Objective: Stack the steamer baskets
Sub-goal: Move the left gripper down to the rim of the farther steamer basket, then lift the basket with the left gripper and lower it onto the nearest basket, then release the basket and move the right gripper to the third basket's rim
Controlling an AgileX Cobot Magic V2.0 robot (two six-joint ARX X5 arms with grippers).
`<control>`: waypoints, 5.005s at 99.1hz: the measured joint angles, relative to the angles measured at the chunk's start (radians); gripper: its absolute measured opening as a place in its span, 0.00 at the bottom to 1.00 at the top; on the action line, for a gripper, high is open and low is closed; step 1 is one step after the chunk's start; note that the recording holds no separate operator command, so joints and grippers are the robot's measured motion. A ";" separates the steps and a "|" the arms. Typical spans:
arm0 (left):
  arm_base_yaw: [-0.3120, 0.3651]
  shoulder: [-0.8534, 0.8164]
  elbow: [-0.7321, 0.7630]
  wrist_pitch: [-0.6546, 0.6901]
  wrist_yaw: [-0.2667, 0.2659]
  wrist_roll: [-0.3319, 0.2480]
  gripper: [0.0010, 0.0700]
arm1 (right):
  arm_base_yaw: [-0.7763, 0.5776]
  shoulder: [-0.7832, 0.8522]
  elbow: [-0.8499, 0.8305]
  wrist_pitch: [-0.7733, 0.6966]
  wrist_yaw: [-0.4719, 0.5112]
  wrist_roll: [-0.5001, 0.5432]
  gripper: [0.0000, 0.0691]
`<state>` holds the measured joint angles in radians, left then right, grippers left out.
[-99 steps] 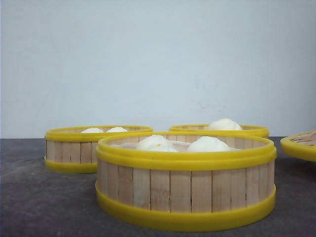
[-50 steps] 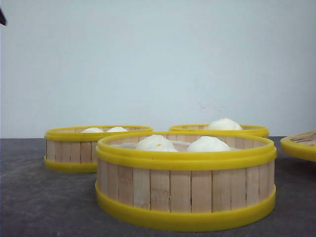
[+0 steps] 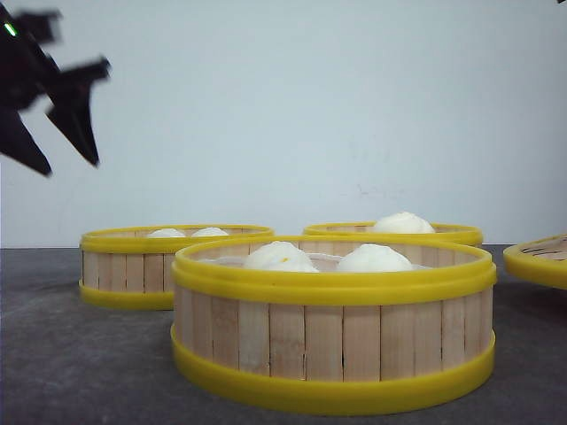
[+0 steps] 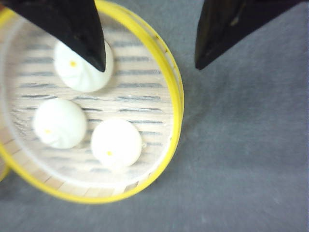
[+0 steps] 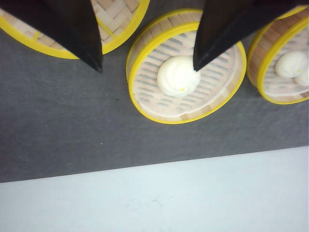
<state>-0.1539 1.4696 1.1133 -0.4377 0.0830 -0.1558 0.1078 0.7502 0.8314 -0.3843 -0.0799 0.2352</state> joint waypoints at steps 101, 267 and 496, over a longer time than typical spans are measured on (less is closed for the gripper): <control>-0.001 0.336 0.191 -0.078 -0.061 -0.027 0.03 | 0.023 0.019 0.000 0.034 0.001 0.000 0.50; -0.354 -0.018 0.154 -0.250 0.155 0.021 0.03 | 0.037 -0.046 0.000 0.020 -0.026 -0.019 0.50; -0.313 -0.464 0.059 -0.137 -0.032 -0.001 0.33 | 0.037 0.399 0.257 -0.115 -0.031 -0.023 0.50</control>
<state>-0.4667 1.0054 1.1725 -0.5747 0.0513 -0.1570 0.1448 1.1496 1.0889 -0.4992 -0.1108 0.2123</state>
